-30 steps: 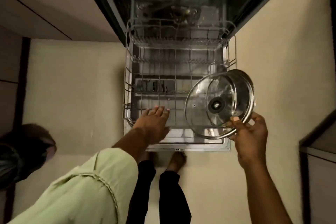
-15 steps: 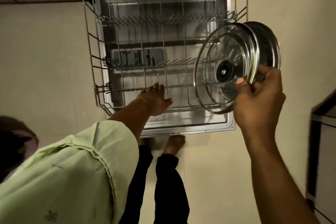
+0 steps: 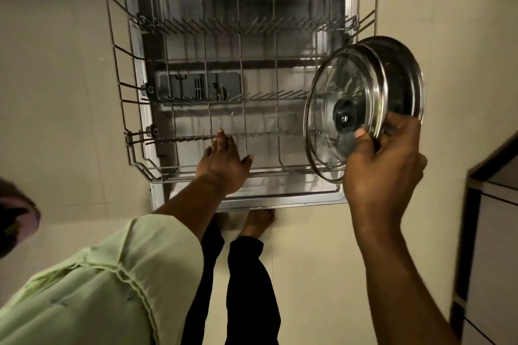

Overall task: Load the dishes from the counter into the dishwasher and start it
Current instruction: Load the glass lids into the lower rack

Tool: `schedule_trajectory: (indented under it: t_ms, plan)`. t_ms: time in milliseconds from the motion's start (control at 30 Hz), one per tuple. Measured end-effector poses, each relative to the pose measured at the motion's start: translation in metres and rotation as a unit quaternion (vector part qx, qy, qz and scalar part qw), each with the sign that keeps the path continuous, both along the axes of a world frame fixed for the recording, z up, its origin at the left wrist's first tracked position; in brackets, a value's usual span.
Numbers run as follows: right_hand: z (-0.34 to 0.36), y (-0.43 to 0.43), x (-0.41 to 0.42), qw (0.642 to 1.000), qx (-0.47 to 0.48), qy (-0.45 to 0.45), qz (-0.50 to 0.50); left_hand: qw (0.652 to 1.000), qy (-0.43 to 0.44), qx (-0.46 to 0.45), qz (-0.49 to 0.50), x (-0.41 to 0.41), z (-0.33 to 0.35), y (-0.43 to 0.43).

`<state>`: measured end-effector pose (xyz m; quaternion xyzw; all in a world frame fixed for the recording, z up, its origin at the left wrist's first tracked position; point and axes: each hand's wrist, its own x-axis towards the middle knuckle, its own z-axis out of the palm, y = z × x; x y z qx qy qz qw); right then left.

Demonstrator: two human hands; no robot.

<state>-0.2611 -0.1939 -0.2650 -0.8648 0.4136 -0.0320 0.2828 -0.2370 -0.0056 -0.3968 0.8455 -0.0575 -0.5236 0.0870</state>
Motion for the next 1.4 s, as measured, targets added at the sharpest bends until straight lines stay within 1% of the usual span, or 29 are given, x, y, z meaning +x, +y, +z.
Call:
schedule_trajectory:
  t_ms: [233, 367, 433, 500, 633, 900, 1000, 1400]
  plan:
    - [0.004, 0.003, 0.003, 1.0, 0.003, 0.003, -0.012, 1.0, -0.017, -0.004, -0.021, -0.009, 0.004, 0.003]
    - [0.006, 0.006, 0.003, 1.0, 0.0, -0.008, -0.017, 0.994, -0.032, -0.024, -0.106, -0.002, 0.002, 0.001]
    - [0.007, 0.007, 0.002, 1.0, 0.001, -0.011, -0.019, 0.989, -0.019, -0.031, -0.145, 0.004, 0.0, 0.0]
    - [0.008, 0.006, 0.001, 1.0, 0.005, -0.018, -0.022, 0.986, -0.006, -0.026, -0.163, 0.008, -0.002, -0.001]
    - [0.011, 0.003, 0.0, 0.999, 0.008, -0.04, -0.029, 0.987, -0.013, -0.03, -0.155, 0.008, -0.003, -0.002]
    - [0.007, 0.003, 0.002, 0.999, -0.027, -0.018, -0.011, 0.992, 0.005, -0.007, -0.127, 0.007, -0.003, -0.003]
    - [0.004, 0.005, 0.002, 0.999, -0.031, -0.022, -0.007, 0.991, 0.011, -0.004, -0.132, 0.01, -0.004, -0.005]
    - [0.0, 0.004, 0.003, 0.997, -0.038, -0.023, -0.061, 0.99, 0.021, 0.002, -0.141, 0.015, -0.003, -0.009]
